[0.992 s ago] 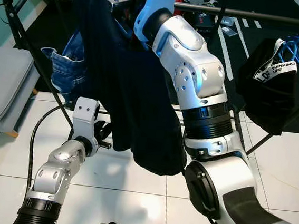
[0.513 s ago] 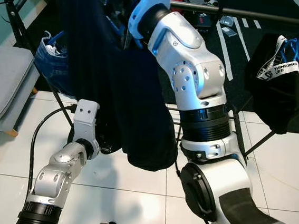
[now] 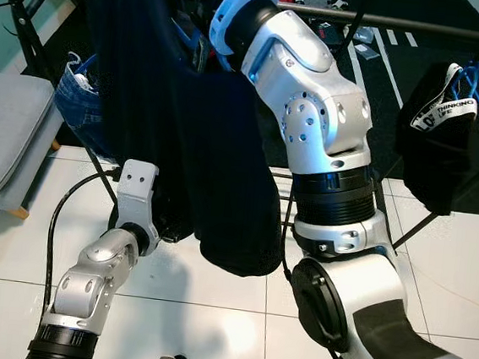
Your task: Hang hanger
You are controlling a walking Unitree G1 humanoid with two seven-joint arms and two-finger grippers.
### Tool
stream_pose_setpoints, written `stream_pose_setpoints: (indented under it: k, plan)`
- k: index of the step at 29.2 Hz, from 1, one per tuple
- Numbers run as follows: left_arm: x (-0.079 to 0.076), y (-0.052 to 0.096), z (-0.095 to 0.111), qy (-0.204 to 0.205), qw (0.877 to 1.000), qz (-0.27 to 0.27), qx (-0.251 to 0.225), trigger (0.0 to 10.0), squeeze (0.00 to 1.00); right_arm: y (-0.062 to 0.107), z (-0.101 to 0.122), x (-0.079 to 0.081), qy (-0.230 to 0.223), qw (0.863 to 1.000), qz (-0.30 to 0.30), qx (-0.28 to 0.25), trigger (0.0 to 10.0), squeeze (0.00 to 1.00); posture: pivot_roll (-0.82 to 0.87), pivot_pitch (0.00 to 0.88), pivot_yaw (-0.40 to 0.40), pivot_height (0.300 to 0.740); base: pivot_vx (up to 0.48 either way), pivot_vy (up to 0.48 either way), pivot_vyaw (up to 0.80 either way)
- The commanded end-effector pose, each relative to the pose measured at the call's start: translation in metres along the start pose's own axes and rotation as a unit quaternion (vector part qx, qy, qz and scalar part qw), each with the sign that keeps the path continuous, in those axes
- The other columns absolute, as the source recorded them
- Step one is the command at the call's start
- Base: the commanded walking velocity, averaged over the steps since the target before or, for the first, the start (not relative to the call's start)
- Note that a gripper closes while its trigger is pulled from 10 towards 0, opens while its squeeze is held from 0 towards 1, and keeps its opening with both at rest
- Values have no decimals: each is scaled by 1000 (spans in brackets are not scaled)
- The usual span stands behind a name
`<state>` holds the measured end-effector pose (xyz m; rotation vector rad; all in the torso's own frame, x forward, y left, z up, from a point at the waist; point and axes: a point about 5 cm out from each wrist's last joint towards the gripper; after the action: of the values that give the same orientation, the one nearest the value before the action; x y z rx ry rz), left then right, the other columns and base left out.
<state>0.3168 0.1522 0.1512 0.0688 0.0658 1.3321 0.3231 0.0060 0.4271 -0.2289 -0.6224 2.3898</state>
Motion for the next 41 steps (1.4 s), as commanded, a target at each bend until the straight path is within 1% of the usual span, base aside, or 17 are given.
stream_pose_setpoints:
  k: [1,6,8,9,11,12,14,17,19,20,21,22,23,25,29,33,41]
  plan:
    - [2,2,-5,-4,1000,4,13,10000,0,-3,15,12,-6,999,24,-28,10000,0,103,273,37,740,0,0,0]
    - [2,3,-6,-5,1000,4,13,10000,0,1,14,2,18,1000,4,-23,10000,0,97,264,38,740,0,0,0]
    - [0,7,-11,-5,1000,9,15,10000,0,18,-21,-15,28,999,-25,26,10000,0,96,238,17,740,0,0,0]
    - [0,7,-11,-5,1000,9,15,10000,0,18,-21,-15,28,999,-25,26,10000,0,96,238,17,740,0,0,0]
    - [1,11,-16,-9,1000,15,17,10000,0,41,-56,-26,31,996,-46,65,10000,0,90,218,13,740,0,0,0]
    - [1,11,-16,-9,1000,15,17,10000,0,41,-56,-26,31,996,-46,65,10000,0,90,218,13,740,0,0,0]
    - [4,14,-24,-12,999,24,24,10000,0,72,-96,-38,34,990,-71,116,10000,0,86,181,22,740,0,0,0]
    - [5,15,-33,-13,999,39,34,10000,0,114,-134,-49,16,980,-101,169,10000,0,79,162,28,740,0,0,0]
    - [5,15,-33,-13,999,39,34,10000,0,114,-134,-49,16,980,-101,169,10000,0,79,162,28,740,0,0,0]
    - [5,16,-36,-11,998,41,36,10000,0,128,-146,-51,7,976,-114,187,10000,0,70,149,24,740,0,0,0]
    - [5,16,-36,-11,998,41,36,10000,0,128,-146,-51,7,976,-114,187,10000,0,70,149,24,740,0,0,0]
    - [5,17,-39,-9,998,45,34,10000,0,143,-159,-51,9,969,-124,212,10000,0,60,134,20,740,0,0,0]
    - [5,17,-39,-9,998,45,34,10000,0,143,-159,-51,9,969,-124,212,10000,0,60,134,20,740,0,0,0]
    - [7,20,-47,-13,997,64,40,10000,0,173,-180,-50,41,954,-130,266,10000,0,39,97,27,740,0,0,0]
    - [10,20,-51,-30,996,71,45,10000,0,194,-188,-55,61,943,-147,292,10000,0,40,100,30,740,0,0,0]
    - [21,16,-48,-47,994,89,43,10000,0,222,-186,-69,18,942,-210,260,10000,0,28,77,45,740,0,0,0]
    - [27,10,-43,-68,993,91,44,10000,0,239,-186,-76,9,943,-199,267,10000,0,26,81,45,740,0,0,0]
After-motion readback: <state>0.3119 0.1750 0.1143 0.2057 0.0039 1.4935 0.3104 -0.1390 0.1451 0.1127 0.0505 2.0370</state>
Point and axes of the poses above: a point about 5 cm out from each wrist's last joint towards the gripper, its own y axis pointing back from the gripper into the wrist, its own z axis along the axis of the wrist's last joint, x = y × z, and after that the axes turned 4 degrees about -y, right-handed
